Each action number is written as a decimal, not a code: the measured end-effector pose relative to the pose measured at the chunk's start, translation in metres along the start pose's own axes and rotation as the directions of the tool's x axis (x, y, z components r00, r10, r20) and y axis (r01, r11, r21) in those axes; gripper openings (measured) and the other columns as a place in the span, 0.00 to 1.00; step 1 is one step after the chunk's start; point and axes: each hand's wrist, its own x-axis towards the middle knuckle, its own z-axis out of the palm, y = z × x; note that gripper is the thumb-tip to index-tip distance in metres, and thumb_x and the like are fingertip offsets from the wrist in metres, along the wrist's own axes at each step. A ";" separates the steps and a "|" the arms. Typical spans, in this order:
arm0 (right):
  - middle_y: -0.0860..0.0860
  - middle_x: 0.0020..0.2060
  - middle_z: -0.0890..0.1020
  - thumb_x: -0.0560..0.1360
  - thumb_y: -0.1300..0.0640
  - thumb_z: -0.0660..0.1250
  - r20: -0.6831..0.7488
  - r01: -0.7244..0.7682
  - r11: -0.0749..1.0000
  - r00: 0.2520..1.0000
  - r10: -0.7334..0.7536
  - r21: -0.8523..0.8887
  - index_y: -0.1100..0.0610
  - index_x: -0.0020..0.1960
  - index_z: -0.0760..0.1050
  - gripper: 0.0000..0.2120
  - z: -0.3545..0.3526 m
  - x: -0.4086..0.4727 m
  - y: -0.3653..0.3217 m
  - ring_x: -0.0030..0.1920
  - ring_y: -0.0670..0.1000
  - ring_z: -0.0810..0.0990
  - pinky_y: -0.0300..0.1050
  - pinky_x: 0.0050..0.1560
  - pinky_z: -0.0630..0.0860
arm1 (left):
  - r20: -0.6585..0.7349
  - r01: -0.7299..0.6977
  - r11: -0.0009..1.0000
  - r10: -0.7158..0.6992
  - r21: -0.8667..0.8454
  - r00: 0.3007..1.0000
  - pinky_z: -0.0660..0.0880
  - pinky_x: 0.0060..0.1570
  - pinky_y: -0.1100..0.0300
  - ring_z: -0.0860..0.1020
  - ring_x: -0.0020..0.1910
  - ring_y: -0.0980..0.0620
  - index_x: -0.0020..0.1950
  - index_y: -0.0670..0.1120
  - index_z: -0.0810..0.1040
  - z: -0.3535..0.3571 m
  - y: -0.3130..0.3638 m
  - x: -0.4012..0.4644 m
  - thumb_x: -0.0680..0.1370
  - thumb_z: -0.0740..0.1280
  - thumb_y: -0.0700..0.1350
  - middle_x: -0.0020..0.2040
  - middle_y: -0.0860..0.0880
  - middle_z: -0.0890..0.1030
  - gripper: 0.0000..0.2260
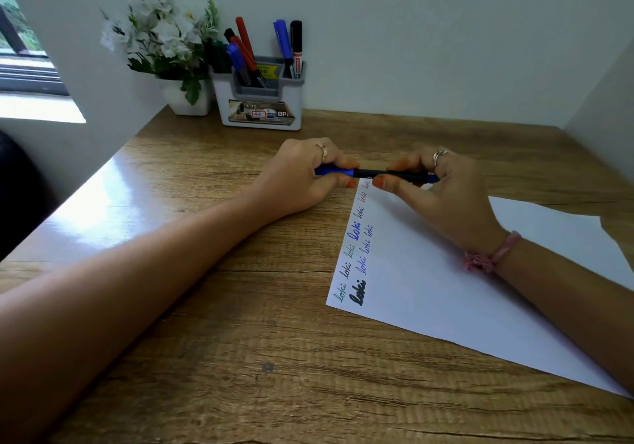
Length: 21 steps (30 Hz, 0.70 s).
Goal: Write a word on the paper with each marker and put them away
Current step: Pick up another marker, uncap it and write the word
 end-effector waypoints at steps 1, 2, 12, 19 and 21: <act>0.47 0.35 0.82 0.65 0.49 0.76 -0.003 -0.005 1.000 1.000 0.005 0.009 0.50 0.41 0.81 0.09 0.000 0.000 0.000 0.38 0.53 0.79 0.52 0.42 0.77 | -0.003 -0.002 1.000 0.002 -0.005 1.000 0.68 0.46 0.79 0.74 0.41 0.67 0.55 0.44 0.81 0.000 0.000 0.000 0.72 0.72 0.44 0.46 0.58 0.77 0.12; 0.47 0.35 0.82 0.65 0.49 0.76 -0.002 -0.012 1.000 1.000 0.012 0.015 0.51 0.41 0.80 0.09 0.000 -0.001 -0.001 0.38 0.53 0.79 0.52 0.42 0.77 | -0.010 0.004 1.000 -0.004 -0.016 1.000 0.68 0.45 0.80 0.74 0.41 0.69 0.54 0.44 0.82 0.000 0.000 0.000 0.72 0.73 0.43 0.46 0.58 0.77 0.12; 0.38 0.48 0.79 0.67 0.49 0.75 0.271 0.046 0.997 0.962 -0.026 -0.067 0.47 0.56 0.76 0.19 -0.018 0.015 -0.005 0.47 0.41 0.78 0.26 0.46 0.69 | 0.072 0.336 0.628 -0.408 -0.702 0.910 0.79 0.47 0.64 0.83 0.43 0.55 0.52 0.48 0.74 -0.024 -0.006 0.005 0.64 0.75 0.41 0.39 0.51 0.85 0.19; 0.47 0.54 0.79 0.72 0.43 0.61 0.361 0.027 0.982 0.932 0.043 -0.185 0.49 0.56 0.76 0.16 -0.014 0.014 0.043 0.53 0.47 0.77 0.38 0.56 0.71 | -0.023 0.171 0.237 -0.645 -0.956 0.764 0.80 0.49 0.57 0.81 0.53 0.47 0.58 0.44 0.71 -0.046 -0.023 0.015 0.67 0.72 0.39 0.51 0.44 0.80 0.21; 0.43 0.55 0.78 0.73 0.40 0.55 0.419 0.085 0.954 0.907 0.046 -0.287 0.46 0.56 0.76 0.19 -0.008 0.011 0.050 0.56 0.49 0.74 0.55 0.60 0.70 | -0.076 0.104 0.226 -0.670 -0.969 0.739 0.80 0.48 0.57 0.81 0.53 0.47 0.56 0.44 0.70 -0.051 -0.027 0.019 0.71 0.70 0.36 0.52 0.44 0.80 0.16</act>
